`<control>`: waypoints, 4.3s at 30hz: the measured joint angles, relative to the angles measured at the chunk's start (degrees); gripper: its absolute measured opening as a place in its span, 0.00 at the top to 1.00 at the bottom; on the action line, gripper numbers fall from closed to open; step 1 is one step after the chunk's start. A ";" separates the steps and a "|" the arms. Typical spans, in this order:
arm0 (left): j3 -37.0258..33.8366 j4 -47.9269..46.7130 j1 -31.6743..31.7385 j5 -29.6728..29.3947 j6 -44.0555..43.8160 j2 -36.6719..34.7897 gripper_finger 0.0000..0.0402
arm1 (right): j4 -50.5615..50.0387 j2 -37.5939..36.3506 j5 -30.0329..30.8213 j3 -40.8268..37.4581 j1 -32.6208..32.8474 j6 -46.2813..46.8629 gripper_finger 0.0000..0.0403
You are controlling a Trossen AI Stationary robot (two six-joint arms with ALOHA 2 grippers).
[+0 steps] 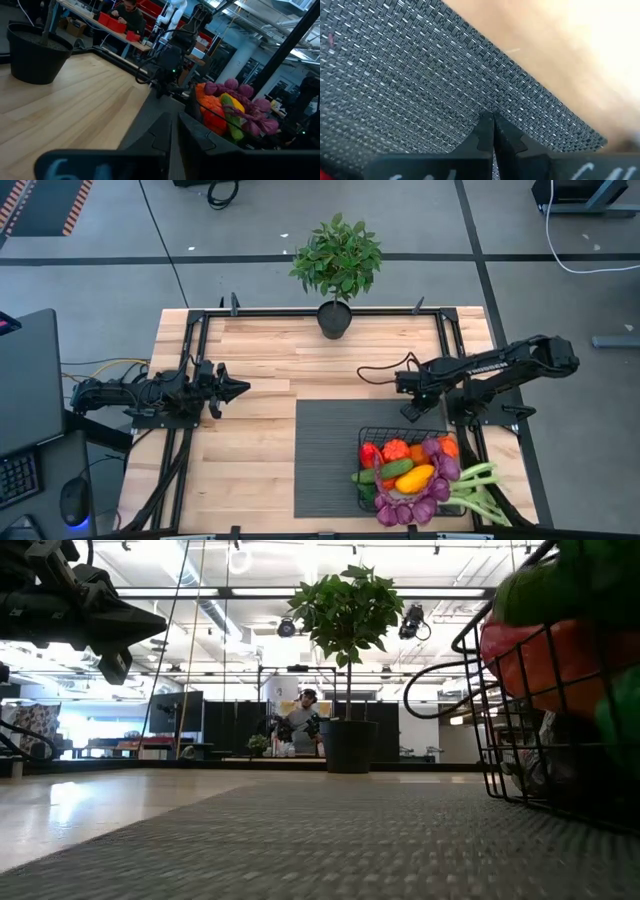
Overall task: Build produce basket
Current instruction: Adjust the gray table mat, then return to Home Position
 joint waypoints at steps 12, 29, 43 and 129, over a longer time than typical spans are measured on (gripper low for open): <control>0.00 0.00 0.00 0.01 -0.01 -0.01 0.93 | 1.41 0.07 -0.11 -0.06 4.73 3.05 0.98; 0.00 0.01 0.01 0.01 -0.01 -0.02 0.93 | 0.31 -0.86 -0.33 0.76 4.78 3.46 0.98; 0.00 -0.01 0.01 0.02 -0.01 -0.01 0.91 | -3.17 -9.01 -1.83 12.27 6.97 -0.77 0.98; 0.00 0.12 0.00 0.00 -0.01 0.00 0.92 | 49.00 -63.86 6.96 -26.80 2.53 -36.60 0.96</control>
